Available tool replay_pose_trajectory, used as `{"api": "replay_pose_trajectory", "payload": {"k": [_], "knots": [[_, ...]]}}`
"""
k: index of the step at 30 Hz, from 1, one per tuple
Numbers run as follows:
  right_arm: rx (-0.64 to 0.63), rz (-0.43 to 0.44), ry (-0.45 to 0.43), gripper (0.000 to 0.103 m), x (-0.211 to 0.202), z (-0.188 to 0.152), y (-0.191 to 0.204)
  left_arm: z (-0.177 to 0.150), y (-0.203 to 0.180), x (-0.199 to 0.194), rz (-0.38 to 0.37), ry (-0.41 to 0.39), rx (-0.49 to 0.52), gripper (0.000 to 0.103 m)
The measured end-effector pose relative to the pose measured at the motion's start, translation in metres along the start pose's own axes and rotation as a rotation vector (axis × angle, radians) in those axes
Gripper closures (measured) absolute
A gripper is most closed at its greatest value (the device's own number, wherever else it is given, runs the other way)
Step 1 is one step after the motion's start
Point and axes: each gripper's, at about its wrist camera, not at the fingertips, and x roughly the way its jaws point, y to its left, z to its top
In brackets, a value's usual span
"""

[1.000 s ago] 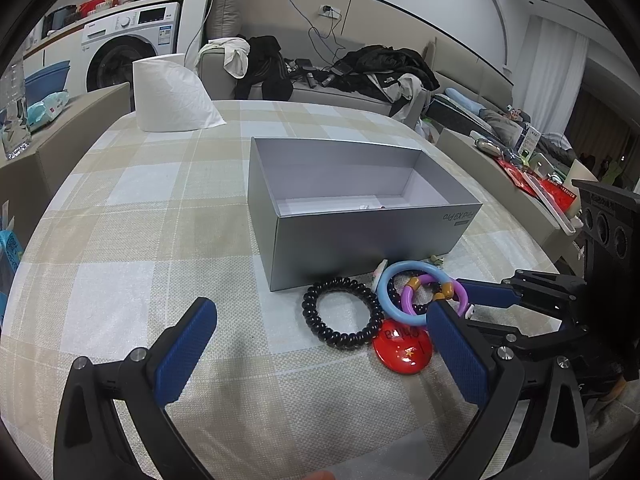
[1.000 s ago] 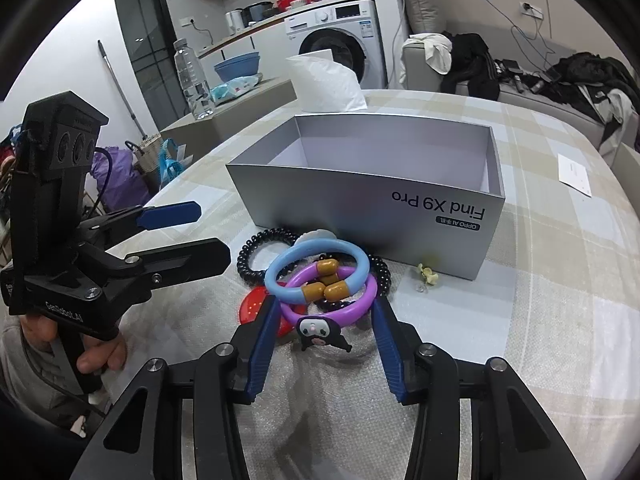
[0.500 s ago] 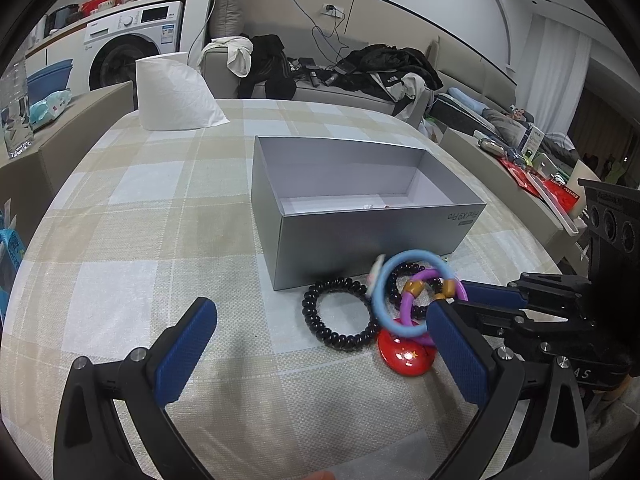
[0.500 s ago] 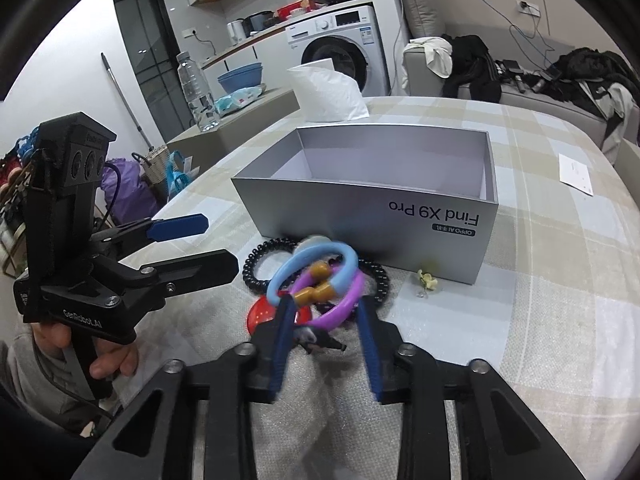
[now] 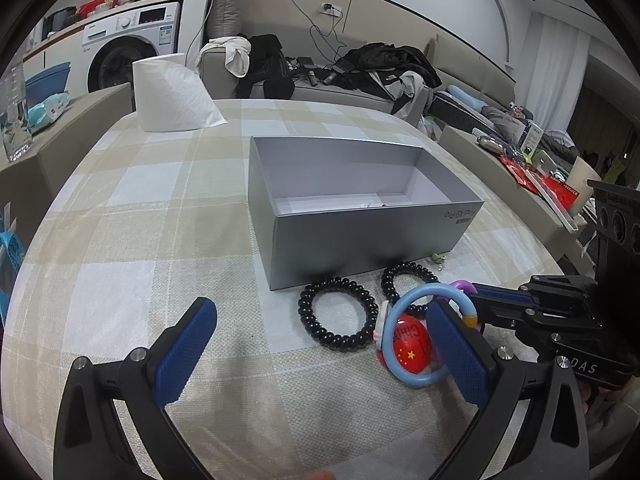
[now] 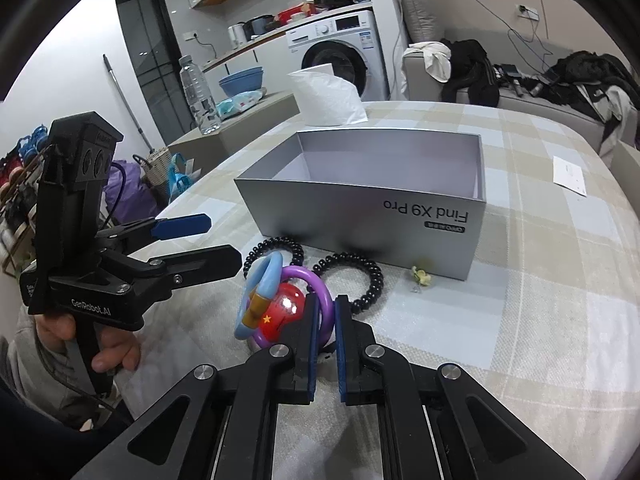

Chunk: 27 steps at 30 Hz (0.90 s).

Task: Organize jewelry
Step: 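Grasp the blue bangle with the left tool while the right tool grasps the purple bangle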

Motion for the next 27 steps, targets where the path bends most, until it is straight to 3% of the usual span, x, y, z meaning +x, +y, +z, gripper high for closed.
{"api": "replay_pose_trajectory", "payload": {"k": [12, 18, 22, 27], "knots": [[0.06, -0.011, -0.042, 0.096, -0.007, 0.0, -0.01, -0.005, -0.033, 0.004, -0.128, 0.065, 0.114, 0.003], [0.044, 0.007, -0.059, 0.096, -0.01, -0.001, -0.007, -0.002, -0.038, 0.01, -0.187, 0.089, 0.118, 0.025], [0.031, 0.023, -0.07, 0.096, -0.011, -0.001, -0.005, 0.0, -0.037, 0.012, -0.219, 0.101, 0.105, 0.049], [0.01, 0.022, -0.082, 0.096, -0.013, -0.002, -0.002, -0.001, -0.038, 0.007, -0.231, 0.085, 0.108, 0.053]]}}
